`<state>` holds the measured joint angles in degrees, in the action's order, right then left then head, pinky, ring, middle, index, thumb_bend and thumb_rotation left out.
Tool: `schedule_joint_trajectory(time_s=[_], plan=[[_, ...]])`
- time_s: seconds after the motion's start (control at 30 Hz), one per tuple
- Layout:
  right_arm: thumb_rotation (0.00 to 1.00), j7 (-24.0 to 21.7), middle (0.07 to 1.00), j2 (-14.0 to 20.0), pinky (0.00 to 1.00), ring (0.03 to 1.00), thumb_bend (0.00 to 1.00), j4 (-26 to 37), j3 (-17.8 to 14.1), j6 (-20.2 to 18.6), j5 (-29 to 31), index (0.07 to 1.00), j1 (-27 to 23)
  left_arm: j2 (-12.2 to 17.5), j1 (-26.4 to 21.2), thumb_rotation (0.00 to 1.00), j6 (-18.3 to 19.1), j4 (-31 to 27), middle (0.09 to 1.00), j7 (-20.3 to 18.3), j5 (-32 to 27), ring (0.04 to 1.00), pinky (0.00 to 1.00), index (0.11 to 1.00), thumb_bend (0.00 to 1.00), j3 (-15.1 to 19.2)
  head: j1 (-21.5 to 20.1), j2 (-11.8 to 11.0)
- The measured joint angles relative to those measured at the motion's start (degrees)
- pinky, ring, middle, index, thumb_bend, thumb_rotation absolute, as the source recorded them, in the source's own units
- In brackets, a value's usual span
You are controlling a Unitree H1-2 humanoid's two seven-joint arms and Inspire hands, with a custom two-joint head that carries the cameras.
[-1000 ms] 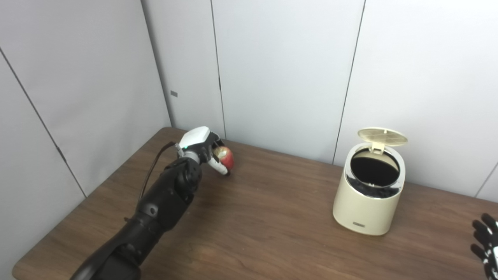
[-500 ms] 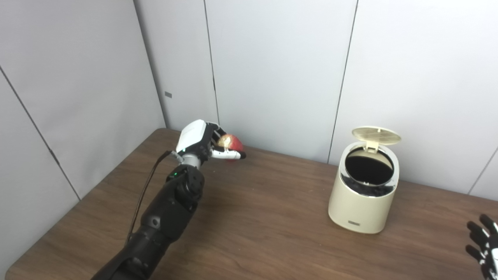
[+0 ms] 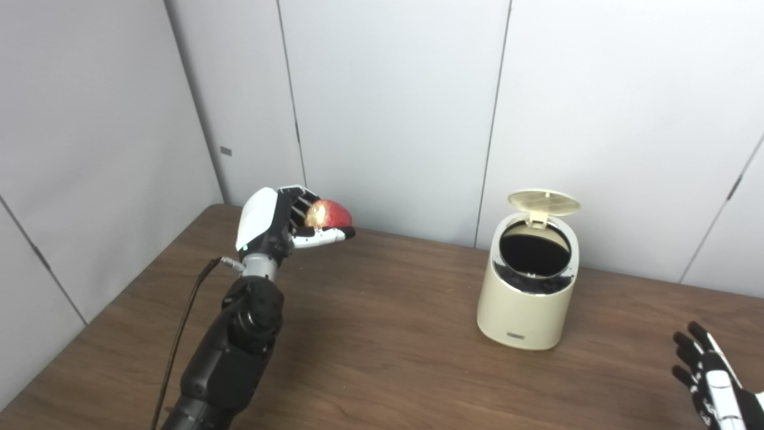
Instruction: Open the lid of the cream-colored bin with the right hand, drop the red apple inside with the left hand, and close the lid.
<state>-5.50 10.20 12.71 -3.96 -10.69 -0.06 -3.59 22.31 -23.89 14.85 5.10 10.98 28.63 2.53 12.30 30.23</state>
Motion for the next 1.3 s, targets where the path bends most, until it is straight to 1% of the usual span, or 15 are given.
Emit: schedule_joint_trajectory(time_s=[0.1, 0.17, 0.23, 0.3, 0.33, 0.4, 0.43, 0.47, 0.6, 0.67, 0.77, 0.87, 1.03, 1.23, 1.3], plan=[[1.0, 0.15, 0.928, -0.03, 0.89, 0.941, 0.42, -1.41, -0.13, 1.44, 0.0, 0.96, 0.0, -1.21, 0.48, 0.0, -0.13, -2.59, 0.499, -0.05, 0.01, 0.444, 0.36, 0.482, 0.48, -0.07, -1.14, 0.0], [1.0, 0.25, 0.928, -0.09, 0.88, 0.936, 0.45, -2.79, -0.15, 2.74, -0.01, 0.958, 0.0, -1.91, 1.21, 0.0, -0.14, -4.47, 0.498, -0.07, 0.07, 0.442, 0.36, 0.485, 0.48, -0.16, -3.5, 0.26], [1.0, 0.33, 0.928, -0.09, 0.88, 0.934, 0.48, -4.47, -0.27, 4.07, 0.01, 0.954, 0.0, -2.96, 1.94, 0.0, -0.1, -6.37, 0.496, -0.15, 0.14, 0.447, 0.37, 0.484, 0.48, -0.37, -4.47, 0.26], [1.0, 0.51, 0.92, -0.12, 0.85, 0.921, 0.49, -6.0, -0.24, 5.07, -0.05, 0.944, -0.03, -4.16, 2.5, 0.0, 0.03, -7.88, 0.494, -0.31, 0.43, 0.447, 0.37, 0.483, 0.48, -0.88, -6.41, -0.09], [1.0, 0.76, 0.914, -0.16, 0.83, 0.914, 0.5, -6.59, -0.18, 5.75, -0.3, 0.939, -0.03, -4.6, 2.57, 0.0, 0.02, -8.2, 0.499, -0.31, 0.7, 0.45, 0.38, 0.478, 0.48, -1.23, -6.85, -0.09], [1.0, 1.07, 0.913, -0.3, 0.83, 0.913, 0.5, -7.13, -0.05, 6.65, -0.72, 0.935, -0.02, -5.5, 2.57, 0.0, -0.06, -8.21, 0.506, -0.32, 1.01, 0.452, 0.37, 0.476, 0.48, -2.07, -9.13, -0.44], [1.0, 1.19, 0.912, -0.4, 0.83, 0.913, 0.5, -7.14, 0.02, 6.85, -0.89, 0.934, -0.03, -5.92, 2.57, 0.0, -0.14, -8.21, 0.507, -0.32, 1.06, 0.453, 0.37, 0.476, 0.48, -2.43, -9.14, -0.44], [1.0, 1.26, 0.913, -0.59, 0.84, 0.916, 0.51, -7.15, 0.07, 7.02, -1.0, 0.934, -0.07, -6.2, 2.57, 0.0, -0.27, -8.2, 0.506, -0.31, 1.1, 0.45, 0.37, 0.478, 0.48, -2.7, -9.14, -0.44], [1.0, 1.87, 0.907, -1.53, 0.88, 0.921, 0.54, -7.22, 0.38, 7.67, -1.52, 0.931, -0.08, -6.53, 2.57, 0.0, -2.31, -7.85, 0.502, -0.25, 1.57, 0.438, 0.35, 0.49, 0.48, -3.76, -13.09, -0.26], [1.0, 2.43, 0.909, -2.22, 0.91, 0.927, 0.54, -7.22, 0.44, 7.68, -1.64, 0.935, -0.15, -6.95, 2.6, 0.0, -2.62, -7.88, 0.51, -0.17, 2.25, 0.437, 0.34, 0.492, 0.48, -4.25, -13.62, -0.18], [1.0, 3.07, 0.908, -3.22, 0.91, 0.925, 0.55, -7.18, 0.76, 7.67, -2.27, 0.934, -0.24, -7.75, 3.06, 0.0, -3.05, -8.03, 0.543, -0.18, 2.32, 0.434, 0.32, 0.492, 0.47, -4.95, -14.85, 0.0], [1.0, 3.47, 0.909, -3.92, 0.91, 0.925, 0.56, -7.17, 0.89, 7.66, -2.76, 0.936, -0.25, -8.04, 4.01, 0.0, -4.71, -8.66, 0.564, -0.35, 2.7, 0.434, 0.31, 0.49, 0.47, -6.36, -15.29, 0.09], [1.0, 3.74, 0.909, -4.18, 0.88, 0.92, 0.55, -7.1, 0.93, 7.66, -3.18, 0.935, -0.33, -8.48, 3.89, 0.0, -5.3, -9.79, 0.551, -0.96, 3.53, 0.447, 0.35, 0.475, 0.47, -8.18, -16.35, 0.44], [1.0, 4.12, 0.908, -5.07, 0.87, 0.918, 0.54, -6.97, 1.47, 7.63, -3.94, 0.929, -0.45, -9.92, 2.38, 0.0, -5.49, -9.75, 0.55, -1.36, 3.53, 0.444, 0.36, 0.482, 0.47, -9.3, -17.22, 0.79], [1.0, 4.21, 0.907, -5.18, 0.87, 0.92, 0.55, -6.92, 1.67, 7.62, -4.36, 0.928, -0.55, -10.76, 1.49, 0.0, -5.49, -9.68, 0.549, -1.4, 3.53, 0.435, 0.34, 0.485, 0.47, -9.77, -17.66, 0.88]])
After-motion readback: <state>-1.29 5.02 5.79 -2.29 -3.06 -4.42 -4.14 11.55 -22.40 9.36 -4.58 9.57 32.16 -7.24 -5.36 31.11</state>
